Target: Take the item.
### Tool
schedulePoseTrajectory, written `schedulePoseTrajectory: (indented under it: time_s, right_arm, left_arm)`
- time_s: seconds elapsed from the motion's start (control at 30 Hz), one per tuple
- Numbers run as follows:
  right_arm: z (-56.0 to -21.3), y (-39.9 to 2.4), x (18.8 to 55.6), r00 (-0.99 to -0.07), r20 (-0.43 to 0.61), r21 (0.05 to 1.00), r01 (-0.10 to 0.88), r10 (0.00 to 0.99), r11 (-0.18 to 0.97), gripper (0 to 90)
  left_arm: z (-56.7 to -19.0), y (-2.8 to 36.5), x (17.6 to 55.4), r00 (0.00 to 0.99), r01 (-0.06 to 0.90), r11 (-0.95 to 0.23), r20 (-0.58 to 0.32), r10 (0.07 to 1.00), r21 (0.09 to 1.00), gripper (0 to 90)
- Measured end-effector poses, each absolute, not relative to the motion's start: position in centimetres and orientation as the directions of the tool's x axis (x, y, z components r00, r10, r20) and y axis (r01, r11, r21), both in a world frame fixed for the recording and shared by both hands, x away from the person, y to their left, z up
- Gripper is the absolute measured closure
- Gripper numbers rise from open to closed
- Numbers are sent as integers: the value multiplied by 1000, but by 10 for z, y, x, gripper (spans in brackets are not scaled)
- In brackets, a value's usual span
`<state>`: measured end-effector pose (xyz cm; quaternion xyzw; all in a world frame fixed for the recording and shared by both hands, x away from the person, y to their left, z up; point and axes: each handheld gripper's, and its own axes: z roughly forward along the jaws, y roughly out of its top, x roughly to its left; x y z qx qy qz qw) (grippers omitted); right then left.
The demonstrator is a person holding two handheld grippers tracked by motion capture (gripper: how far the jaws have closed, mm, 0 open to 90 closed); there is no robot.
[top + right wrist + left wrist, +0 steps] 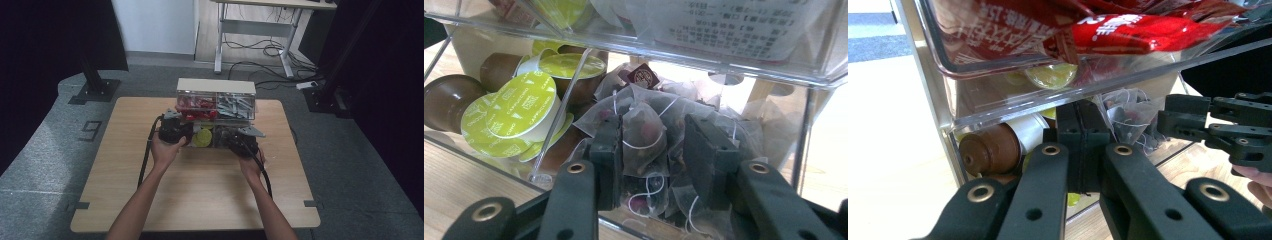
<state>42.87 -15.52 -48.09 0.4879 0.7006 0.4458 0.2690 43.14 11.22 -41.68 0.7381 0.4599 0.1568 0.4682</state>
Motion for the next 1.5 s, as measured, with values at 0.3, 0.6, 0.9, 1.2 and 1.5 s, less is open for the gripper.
schedulePoseTrajectory:
  time_s: [0.3,0.6,0.9,1.2,1.5]
  right_arm:
    - [-488,-150,435,-378,70,883,455,923,120,573]
    - [-493,-147,439,-366,70,885,452,928,111,575]
    - [-499,-142,443,-371,78,882,459,925,110,656]
    - [-497,-145,443,-387,92,882,460,917,106,854]
    - [-491,-146,437,-410,88,895,433,908,109,884]
  left_arm:
    - [-417,112,432,527,534,-139,-200,826,834,900]
    - [-418,110,433,528,536,-138,-203,825,833,900]
    - [-418,110,433,529,536,-138,-203,824,833,900]
    - [-418,110,433,529,535,-139,-202,824,834,900]
    - [-419,110,433,527,534,-137,-202,825,834,900]
